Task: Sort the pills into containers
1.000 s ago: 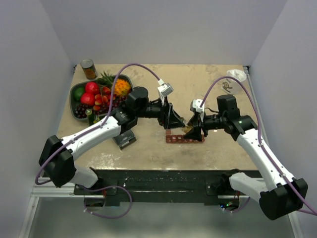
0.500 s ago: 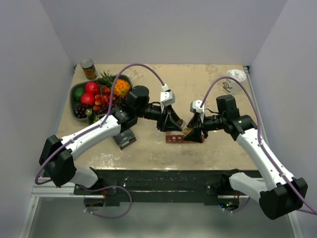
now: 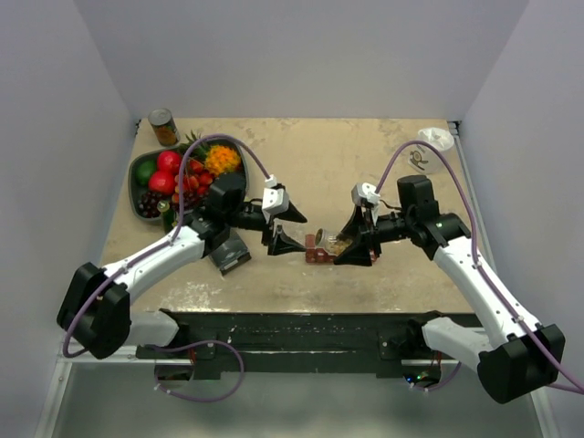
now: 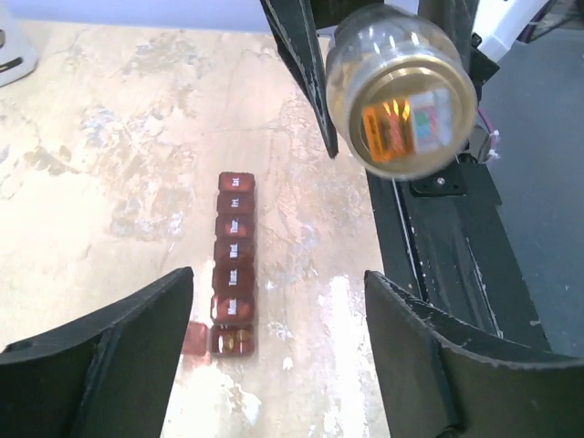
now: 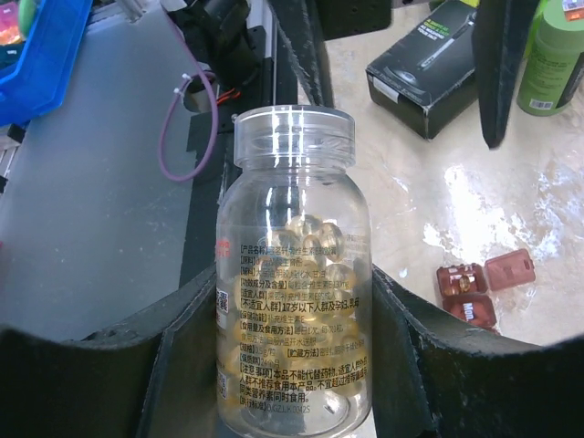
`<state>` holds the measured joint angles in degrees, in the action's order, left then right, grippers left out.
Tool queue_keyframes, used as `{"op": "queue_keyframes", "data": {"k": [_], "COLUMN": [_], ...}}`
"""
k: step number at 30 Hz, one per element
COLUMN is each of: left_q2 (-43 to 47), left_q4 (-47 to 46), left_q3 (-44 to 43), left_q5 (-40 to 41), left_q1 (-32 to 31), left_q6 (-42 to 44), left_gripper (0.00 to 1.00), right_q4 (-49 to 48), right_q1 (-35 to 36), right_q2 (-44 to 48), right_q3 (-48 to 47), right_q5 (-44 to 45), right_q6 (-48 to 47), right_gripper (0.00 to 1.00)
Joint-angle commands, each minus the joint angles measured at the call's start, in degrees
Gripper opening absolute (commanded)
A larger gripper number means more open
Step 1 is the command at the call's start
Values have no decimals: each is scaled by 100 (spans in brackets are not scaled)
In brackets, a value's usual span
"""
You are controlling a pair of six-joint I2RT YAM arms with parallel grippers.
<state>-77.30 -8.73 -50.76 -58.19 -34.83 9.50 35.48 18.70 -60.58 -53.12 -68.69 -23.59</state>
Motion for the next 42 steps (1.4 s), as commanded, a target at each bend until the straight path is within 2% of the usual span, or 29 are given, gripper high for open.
{"op": "queue_keyframes", "data": {"k": [1,5,6,7,9,10,12,13,15,16,17,18,19,21,29,36,38,42], "left_q2": [794,1049,1076,1111,1155,1138,1007,928,612,515,340,260,111,-48,-549,-734,-804,-919], "left_q4": [-1454,-1324,-1307,-1263,-1219,-1314,-1551,-1979,-2560,-3277,-3745,-4681,-5003,-5253,-4814,-3576,-3539,-3504], "left_q3": [575,620,612,594,594,629,795,883,1067,1147,1235,1392,1420,1211,700,59,-4,-126], "left_q5": [221,282,404,518,930,915,915,924,793,836,845,958,1011,968,1038,1082,1047,749], "left_q1": [81,73,81,90,99,143,178,187,187,178,170,152,82,-6,-305,-455,-507,-534], "left_q6": [-500,-1009,-1307,-1867,-2598,-3255,-3987,-4922,-5797,-6645,-7063,-7450,-7993,-8156,-7946,-7261,-7181,-7155], "left_gripper": [82,83,87,99,99,99,99,99,99,99,99,99,99,99,95,88,80,56], "right_q4": [-121,63,220,292,493,529,713,758,872,890,907,916,908,899,846,793,767,706], "right_q1": [2,2,2,2,2,2,11,2,37,46,46,72,81,90,143,178,196,187], "right_q2": [116,108,116,142,160,169,169,169,151,134,134,125,108,99,108,107,107,107], "right_q3": [-146,-268,-321,-408,-488,-567,-672,-760,-840,-901,-919,-937,-937,-937,-823,-779,-778,-761], "right_q5": [-312,-14,126,423,811,987,1462,1594,1858,1920,1964,2025,2034,2035,2043,2026,2043,2061], "right_q6": [-13,-285,-512,-645,-1048,-1155,-1532,-1638,-1867,-1920,-1956,-1999,-2009,-2009,-2009,-1974,-1956,-1860], "right_gripper": [0,0,0,0,0,0,0,0,0,0,0,0,0,0,0,0,0,0]}}
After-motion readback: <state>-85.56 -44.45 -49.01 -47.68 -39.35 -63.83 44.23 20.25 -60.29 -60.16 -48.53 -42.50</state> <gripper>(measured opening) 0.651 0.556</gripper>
